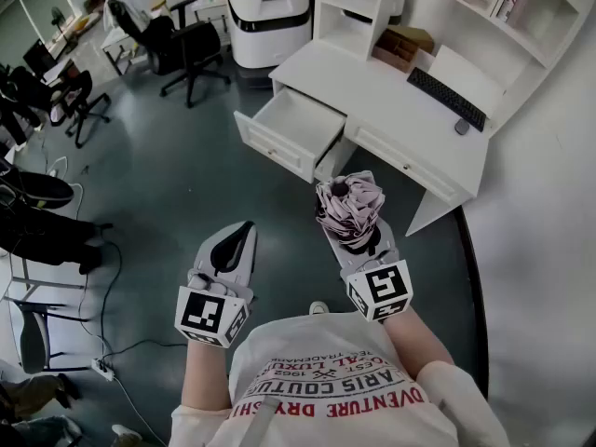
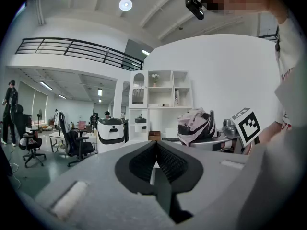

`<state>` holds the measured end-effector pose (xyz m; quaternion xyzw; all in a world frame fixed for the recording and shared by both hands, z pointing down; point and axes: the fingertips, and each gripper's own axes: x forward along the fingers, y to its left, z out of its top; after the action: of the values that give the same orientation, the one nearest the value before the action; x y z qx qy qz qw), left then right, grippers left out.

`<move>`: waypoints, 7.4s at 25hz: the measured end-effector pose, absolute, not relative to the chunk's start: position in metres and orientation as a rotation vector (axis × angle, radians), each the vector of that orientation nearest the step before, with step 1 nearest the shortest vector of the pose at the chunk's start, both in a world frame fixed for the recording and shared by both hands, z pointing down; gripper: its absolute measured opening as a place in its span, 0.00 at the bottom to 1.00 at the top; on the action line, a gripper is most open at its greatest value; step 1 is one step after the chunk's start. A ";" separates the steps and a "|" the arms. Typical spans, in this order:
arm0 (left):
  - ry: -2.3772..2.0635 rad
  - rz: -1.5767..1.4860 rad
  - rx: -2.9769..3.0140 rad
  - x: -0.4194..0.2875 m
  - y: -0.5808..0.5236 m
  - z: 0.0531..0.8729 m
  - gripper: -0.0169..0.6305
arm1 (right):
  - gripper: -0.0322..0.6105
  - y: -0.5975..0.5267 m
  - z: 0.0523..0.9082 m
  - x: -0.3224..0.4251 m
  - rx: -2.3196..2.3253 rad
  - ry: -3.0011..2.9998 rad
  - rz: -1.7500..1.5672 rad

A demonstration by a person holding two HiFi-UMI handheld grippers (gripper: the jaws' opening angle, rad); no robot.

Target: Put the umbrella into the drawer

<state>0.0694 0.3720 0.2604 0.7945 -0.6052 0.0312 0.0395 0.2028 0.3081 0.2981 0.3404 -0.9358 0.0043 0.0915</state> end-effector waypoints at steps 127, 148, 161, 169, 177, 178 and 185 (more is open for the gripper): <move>-0.882 0.316 2.675 -0.115 -0.232 0.482 0.03 | 0.53 -0.185 0.666 -0.023 0.936 -2.042 0.692; -0.962 0.198 2.889 -0.118 -0.232 0.320 0.03 | 0.05 -0.207 0.390 0.014 1.576 -2.289 0.336; -0.972 0.151 2.949 -0.123 -0.232 0.274 0.03 | 0.05 -0.187 0.306 0.039 1.837 -2.321 0.080; -0.982 0.147 2.942 -0.124 -0.230 0.277 0.03 | 0.05 -0.183 0.306 0.042 1.879 -2.280 0.040; -0.972 0.149 2.938 -0.126 -0.224 0.274 0.03 | 0.05 -0.180 0.305 0.035 1.878 -2.312 0.086; -0.971 0.148 2.939 -0.126 -0.224 0.275 0.03 | 0.05 -0.180 0.305 0.033 1.876 -2.312 0.086; -0.955 0.154 2.937 -0.126 -0.218 0.279 0.03 | 0.05 -0.177 0.305 0.030 1.897 -2.331 0.076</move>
<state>-0.1264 -0.2183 0.2785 0.9495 -0.3087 0.0497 0.0249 0.0296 -0.1769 0.3047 0.6296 -0.7736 0.0254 0.0674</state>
